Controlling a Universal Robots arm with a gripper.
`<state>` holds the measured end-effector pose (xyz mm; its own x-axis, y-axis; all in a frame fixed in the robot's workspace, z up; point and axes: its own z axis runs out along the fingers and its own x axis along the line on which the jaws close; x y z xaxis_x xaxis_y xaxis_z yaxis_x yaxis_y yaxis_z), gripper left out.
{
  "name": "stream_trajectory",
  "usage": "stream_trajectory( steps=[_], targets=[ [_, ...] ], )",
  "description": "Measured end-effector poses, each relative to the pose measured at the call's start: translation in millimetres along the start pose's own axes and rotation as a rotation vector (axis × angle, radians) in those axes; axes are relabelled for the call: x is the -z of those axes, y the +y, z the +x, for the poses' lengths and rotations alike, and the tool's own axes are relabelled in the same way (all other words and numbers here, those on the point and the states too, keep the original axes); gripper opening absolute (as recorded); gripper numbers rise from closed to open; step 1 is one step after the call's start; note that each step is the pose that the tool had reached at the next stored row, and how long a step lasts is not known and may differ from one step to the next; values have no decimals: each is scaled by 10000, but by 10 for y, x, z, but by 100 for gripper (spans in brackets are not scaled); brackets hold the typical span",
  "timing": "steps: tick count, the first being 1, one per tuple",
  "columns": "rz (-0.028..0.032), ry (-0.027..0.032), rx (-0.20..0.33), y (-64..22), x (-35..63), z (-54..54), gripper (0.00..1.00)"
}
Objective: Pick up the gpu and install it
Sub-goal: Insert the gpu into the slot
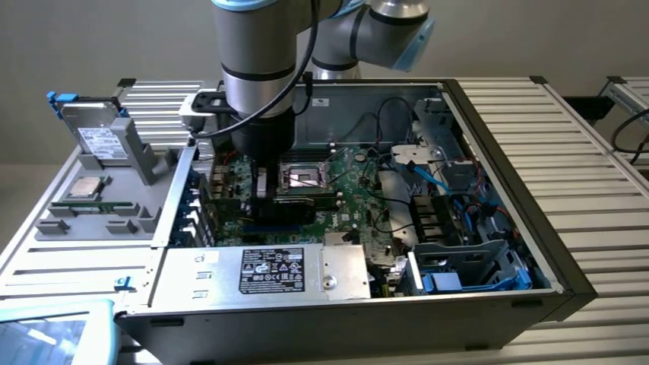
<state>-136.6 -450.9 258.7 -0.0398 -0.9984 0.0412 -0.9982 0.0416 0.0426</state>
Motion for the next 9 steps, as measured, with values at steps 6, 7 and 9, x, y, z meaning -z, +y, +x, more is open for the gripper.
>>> stream_trajectory(
  steps=[6,7,9],
  targets=[
    [-2,0,-2,2,-8,0,28],
    [-2,0,-2,1,-9,0,28],
    [-1,-1,-2,1,-15,0,28]
  ],
)
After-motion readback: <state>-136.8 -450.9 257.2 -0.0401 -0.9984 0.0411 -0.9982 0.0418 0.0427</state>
